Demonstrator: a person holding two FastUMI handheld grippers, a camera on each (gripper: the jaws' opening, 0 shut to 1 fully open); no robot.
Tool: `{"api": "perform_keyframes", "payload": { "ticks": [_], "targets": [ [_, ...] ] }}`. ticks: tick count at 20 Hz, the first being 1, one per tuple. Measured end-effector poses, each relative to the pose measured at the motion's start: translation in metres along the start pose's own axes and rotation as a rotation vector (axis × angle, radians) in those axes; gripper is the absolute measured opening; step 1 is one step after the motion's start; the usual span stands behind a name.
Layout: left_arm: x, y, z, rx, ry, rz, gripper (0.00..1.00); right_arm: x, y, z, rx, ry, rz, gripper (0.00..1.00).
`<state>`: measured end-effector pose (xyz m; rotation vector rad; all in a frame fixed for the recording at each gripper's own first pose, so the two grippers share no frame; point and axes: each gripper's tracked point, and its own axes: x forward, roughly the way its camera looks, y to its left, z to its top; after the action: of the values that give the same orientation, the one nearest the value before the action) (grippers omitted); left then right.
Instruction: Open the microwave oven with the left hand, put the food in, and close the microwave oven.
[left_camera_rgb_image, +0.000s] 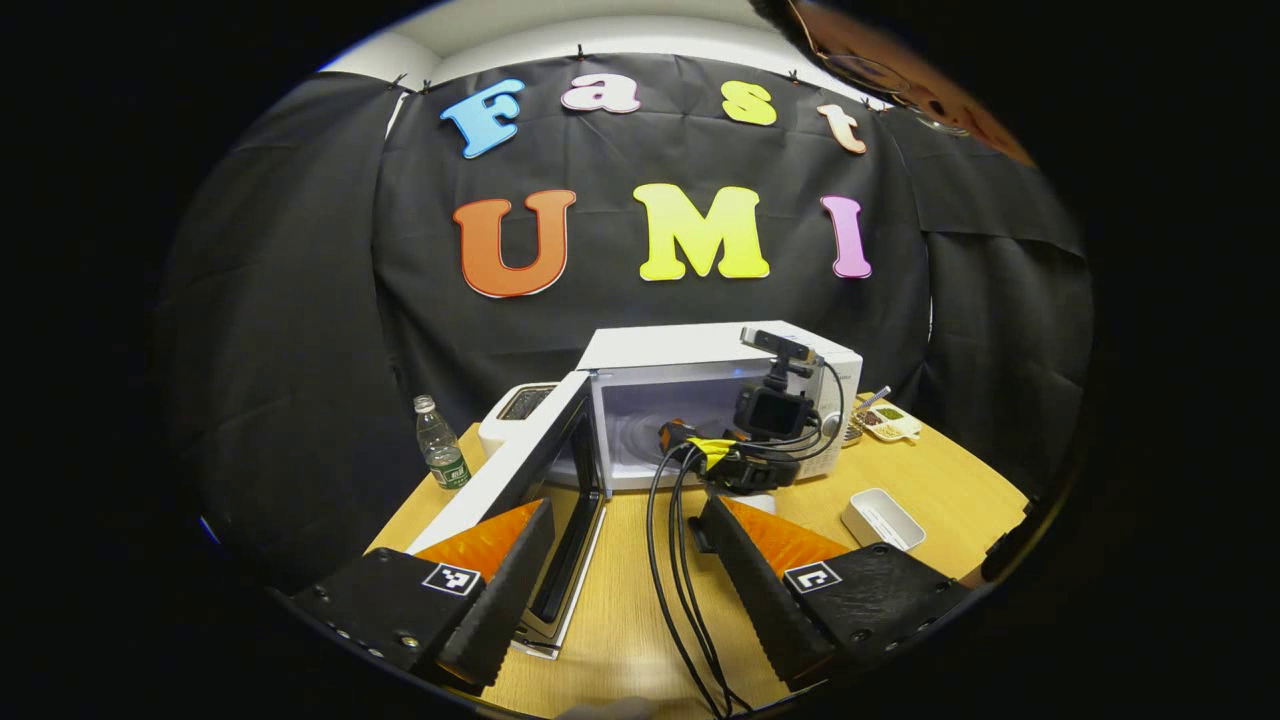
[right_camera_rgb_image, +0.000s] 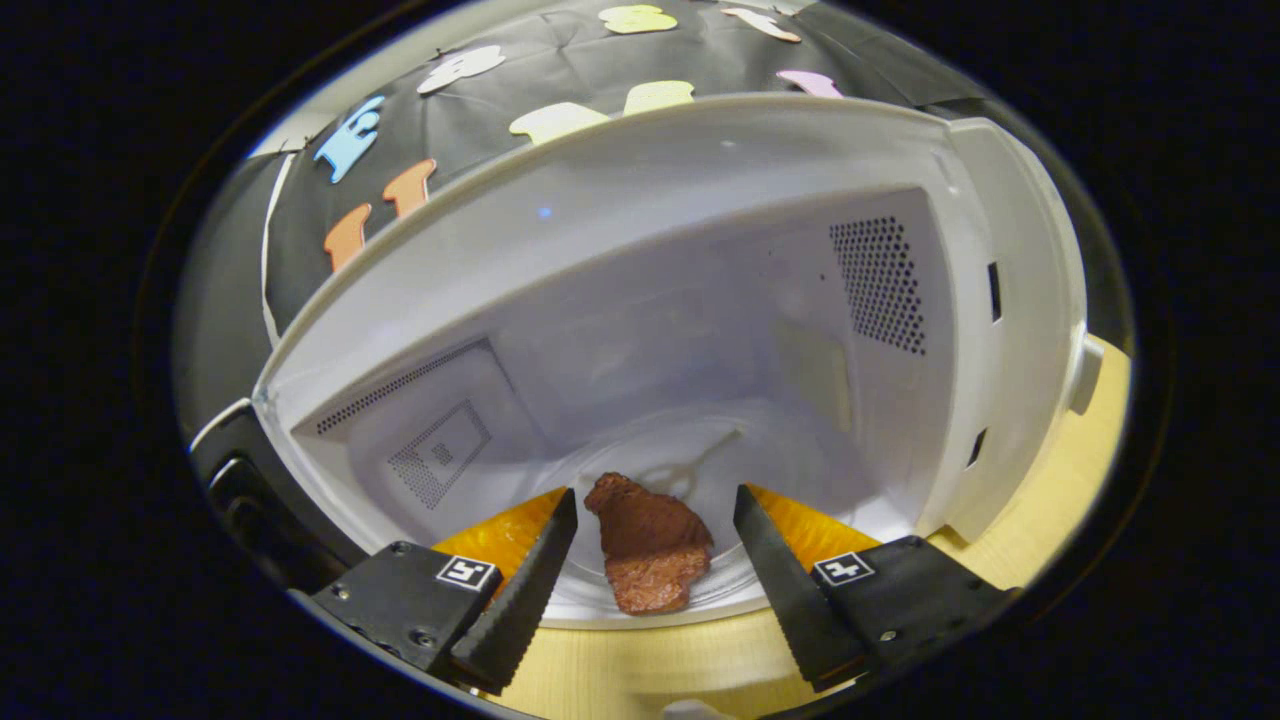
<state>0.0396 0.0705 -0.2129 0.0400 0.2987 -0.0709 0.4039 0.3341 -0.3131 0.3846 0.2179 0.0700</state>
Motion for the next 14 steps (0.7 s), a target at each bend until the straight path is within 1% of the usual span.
{"api": "perform_keyframes", "payload": {
  "ticks": [1, 2, 4, 6, 7, 8, 9, 10, 11, 12, 13, 14],
  "targets": [
    [-0.001, 0.001, 0.004, -0.002, -0.009, 0.001, 0.94, -0.01, 0.003, 0.007, -0.01, 0.001, 0.015, 1.0],
    [-0.002, 0.002, 0.008, -0.002, -0.018, 0.004, 0.94, -0.023, 0.004, 0.015, -0.028, 0.003, 0.024, 0.91],
    [-0.005, 0.007, 0.019, -0.008, -0.037, 0.015, 0.94, -0.053, 0.008, 0.04, -0.057, -0.003, 0.063, 0.91],
    [-0.008, 0.013, 0.031, -0.031, -0.052, 0.021, 0.94, -0.088, 0.001, 0.063, -0.089, 0.009, 0.079, 0.91],
    [-0.01, 0.023, 0.037, -0.033, -0.057, 0.04, 0.94, -0.107, -0.004, 0.076, -0.095, 0.01, 0.091, 0.91],
    [-0.012, 0.032, 0.041, -0.038, -0.063, 0.059, 0.94, -0.126, -0.008, 0.087, -0.109, 0.013, 0.102, 1.0],
    [-0.015, 0.042, 0.047, -0.047, -0.073, 0.071, 0.94, -0.145, -0.019, 0.095, -0.126, 0.029, 0.097, 0.91],
    [-0.016, 0.054, 0.054, -0.051, -0.085, 0.091, 0.94, -0.164, -0.027, 0.107, -0.129, 0.032, 0.1, 0.9],
    [-0.019, 0.067, 0.058, -0.055, -0.092, 0.112, 0.94, -0.18, -0.031, 0.121, -0.133, 0.03, 0.105, 0.91],
    [-0.021, 0.079, 0.062, -0.061, -0.099, 0.132, 0.94, -0.194, -0.04, 0.136, -0.135, 0.021, 0.094, 0.91],
    [-0.024, 0.093, 0.066, -0.056, -0.112, 0.156, 0.94, -0.208, -0.045, 0.148, -0.134, 0.018, 0.096, 1.0],
    [-0.027, 0.105, 0.067, -0.055, -0.123, 0.176, 0.94, -0.219, -0.048, 0.158, -0.131, 0.017, 0.103, 0.9]
  ]
}}
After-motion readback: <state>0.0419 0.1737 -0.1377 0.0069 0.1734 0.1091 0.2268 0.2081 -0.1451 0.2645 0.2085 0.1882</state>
